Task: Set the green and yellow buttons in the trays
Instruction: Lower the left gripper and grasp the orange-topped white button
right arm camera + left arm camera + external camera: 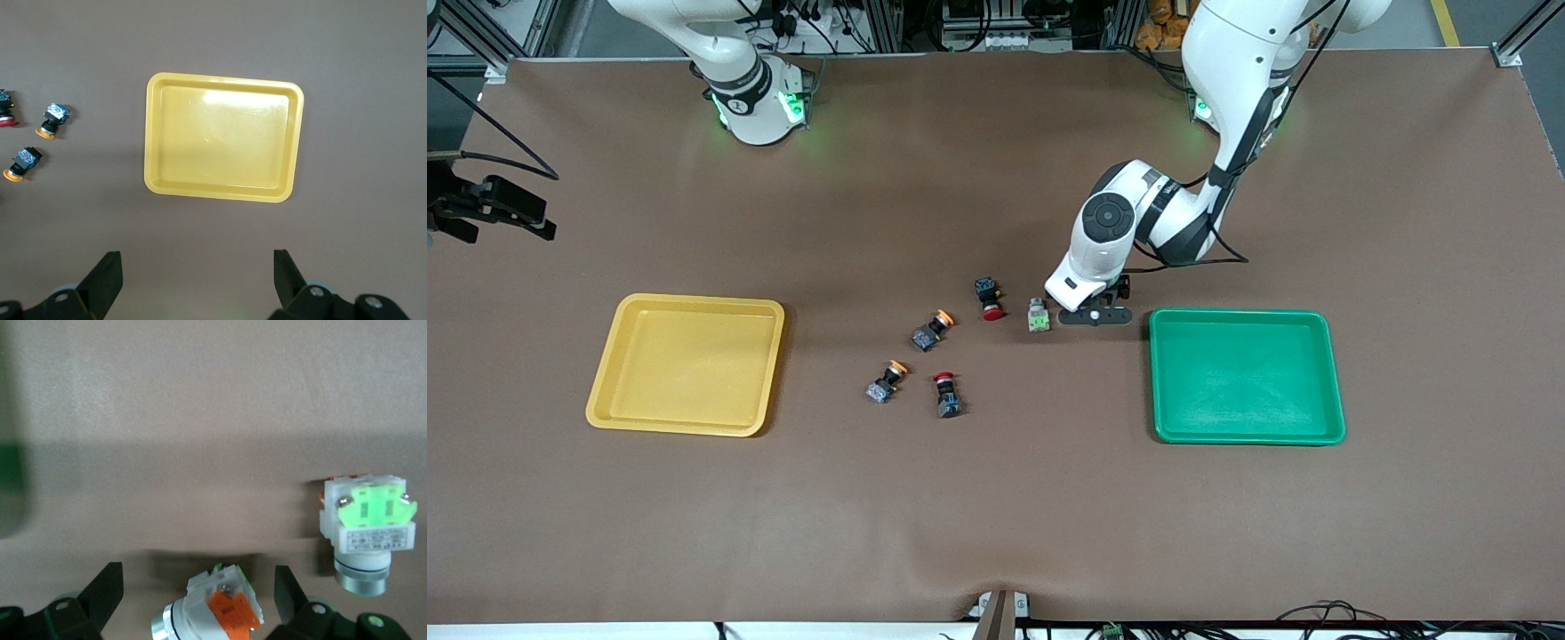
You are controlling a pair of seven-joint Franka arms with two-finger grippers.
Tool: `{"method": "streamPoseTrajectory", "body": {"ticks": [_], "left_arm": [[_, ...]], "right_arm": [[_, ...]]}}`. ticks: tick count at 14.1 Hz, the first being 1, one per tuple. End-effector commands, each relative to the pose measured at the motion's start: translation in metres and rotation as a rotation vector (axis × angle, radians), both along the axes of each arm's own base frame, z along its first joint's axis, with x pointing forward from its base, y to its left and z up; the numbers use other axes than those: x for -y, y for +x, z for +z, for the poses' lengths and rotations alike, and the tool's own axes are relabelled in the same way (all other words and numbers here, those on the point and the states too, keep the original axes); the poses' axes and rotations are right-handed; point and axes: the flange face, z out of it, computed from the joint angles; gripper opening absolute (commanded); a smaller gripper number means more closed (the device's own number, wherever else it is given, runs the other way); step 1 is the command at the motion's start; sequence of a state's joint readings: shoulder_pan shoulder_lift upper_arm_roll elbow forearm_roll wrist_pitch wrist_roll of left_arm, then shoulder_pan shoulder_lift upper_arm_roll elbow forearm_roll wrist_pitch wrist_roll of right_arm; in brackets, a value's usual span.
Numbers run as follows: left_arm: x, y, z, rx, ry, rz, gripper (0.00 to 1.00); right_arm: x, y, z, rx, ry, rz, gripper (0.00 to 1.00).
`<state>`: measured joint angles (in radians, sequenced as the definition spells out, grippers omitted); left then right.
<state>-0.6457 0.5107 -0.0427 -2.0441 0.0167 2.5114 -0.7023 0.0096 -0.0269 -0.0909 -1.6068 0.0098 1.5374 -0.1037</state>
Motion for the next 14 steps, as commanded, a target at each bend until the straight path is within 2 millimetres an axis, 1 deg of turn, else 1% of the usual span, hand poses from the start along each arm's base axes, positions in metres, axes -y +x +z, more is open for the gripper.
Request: {"method": "streamPoseTrajectory", "body": {"ticks": [1, 4, 6, 8, 11, 12, 14], "left_arm": [[0.005, 0.004, 0.005, 0.011, -0.005, 0.071, 1.0], [0.003, 0.006, 0.005, 0.012, -0.002, 0.181, 1.0], [0.002, 0.003, 0.003, 0.008, 0.004, 0.246, 1.0], [0.002, 0.004, 0.005, 0.012, 0.002, 0.274, 1.0], [0.009, -0.002, 0.002, -0.004, -0.005, 0.314, 1.0], [0.006, -0.002, 0.001, -0.009, -0.003, 0.321, 1.0], [0.008, -0.005, 0.0, -0.012, 0.0, 0.353, 1.0]], "right_arm": [[0.004, 0.0, 0.003, 0.001, 0.003, -0.01, 1.0], [0.004, 0.0, 0.003, 0.001, 0.003, -0.012, 1.0], [0.004, 0.0, 0.003, 0.001, 0.003, -0.01, 1.0], [0.004, 0.0, 0.004, 0.003, 0.003, -0.01, 1.0], [0.004, 0.0, 0.003, 0.001, 0.003, -0.01, 1.0], [0.004, 0.0, 0.003, 0.001, 0.003, -0.01, 1.0], [0.003, 0.0, 0.004, 0.003, 0.003, -0.009, 1.0]]}}
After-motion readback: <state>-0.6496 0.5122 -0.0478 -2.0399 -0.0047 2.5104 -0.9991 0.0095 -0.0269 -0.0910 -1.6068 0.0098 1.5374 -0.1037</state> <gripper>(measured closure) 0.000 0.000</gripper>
